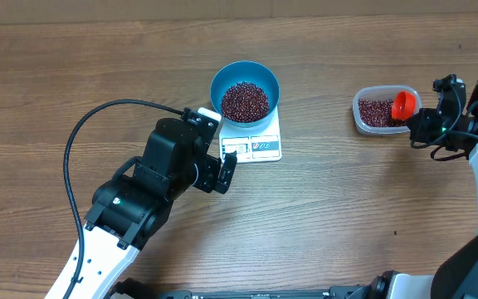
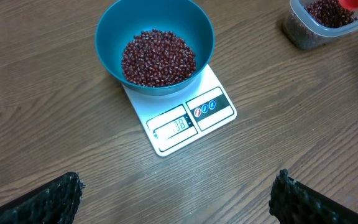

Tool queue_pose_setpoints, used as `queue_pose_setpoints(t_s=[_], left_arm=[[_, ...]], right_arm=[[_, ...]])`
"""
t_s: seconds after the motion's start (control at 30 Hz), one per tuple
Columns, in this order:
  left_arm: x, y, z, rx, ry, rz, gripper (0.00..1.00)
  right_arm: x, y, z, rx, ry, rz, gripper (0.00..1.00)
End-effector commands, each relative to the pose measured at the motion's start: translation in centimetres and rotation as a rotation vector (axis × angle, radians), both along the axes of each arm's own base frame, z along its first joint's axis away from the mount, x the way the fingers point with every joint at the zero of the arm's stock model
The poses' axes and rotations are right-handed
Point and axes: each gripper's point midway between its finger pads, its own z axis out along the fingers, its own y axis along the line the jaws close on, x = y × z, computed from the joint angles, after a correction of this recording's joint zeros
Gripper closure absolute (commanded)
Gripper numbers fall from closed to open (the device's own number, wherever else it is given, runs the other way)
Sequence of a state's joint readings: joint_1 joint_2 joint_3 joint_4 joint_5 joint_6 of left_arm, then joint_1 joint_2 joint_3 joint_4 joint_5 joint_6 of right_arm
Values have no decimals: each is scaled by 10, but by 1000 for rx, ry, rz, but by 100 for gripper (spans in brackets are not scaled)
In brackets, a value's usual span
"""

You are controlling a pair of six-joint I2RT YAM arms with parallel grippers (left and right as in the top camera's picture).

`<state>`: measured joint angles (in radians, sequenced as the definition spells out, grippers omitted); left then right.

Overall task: Scoop item into bowl and weigh 150g on scale
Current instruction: 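Carry the empty scoop right back into the bean tub, then drag the red scoop through the beans in the tub to fill it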

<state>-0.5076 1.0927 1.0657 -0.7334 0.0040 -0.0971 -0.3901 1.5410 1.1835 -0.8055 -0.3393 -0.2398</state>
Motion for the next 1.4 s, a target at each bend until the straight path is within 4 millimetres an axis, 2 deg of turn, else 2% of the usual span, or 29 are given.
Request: queue_pose_setpoints(t_s=[0.0, 0.2, 0.67, 1.0, 1.23, 1.37], left_arm=[[1, 3, -3, 12, 0, 7, 0], [1, 3, -3, 12, 0, 7, 0], [1, 3, -3, 12, 0, 7, 0], [1, 3, -3, 12, 0, 7, 1], [1, 4, -3, 12, 0, 7, 0], [1, 3, -3, 12, 0, 7, 0]], right_arm=[[3, -9, -14, -30, 45, -30, 96], [6, -4, -34, -12, 92, -13, 96], [13, 14, -65, -44, 167, 43, 96], [20, 49, -54, 123, 101, 138, 96], [24, 61, -45, 210, 58, 171, 96], [31, 67, -30, 314, -18, 198, 96]])
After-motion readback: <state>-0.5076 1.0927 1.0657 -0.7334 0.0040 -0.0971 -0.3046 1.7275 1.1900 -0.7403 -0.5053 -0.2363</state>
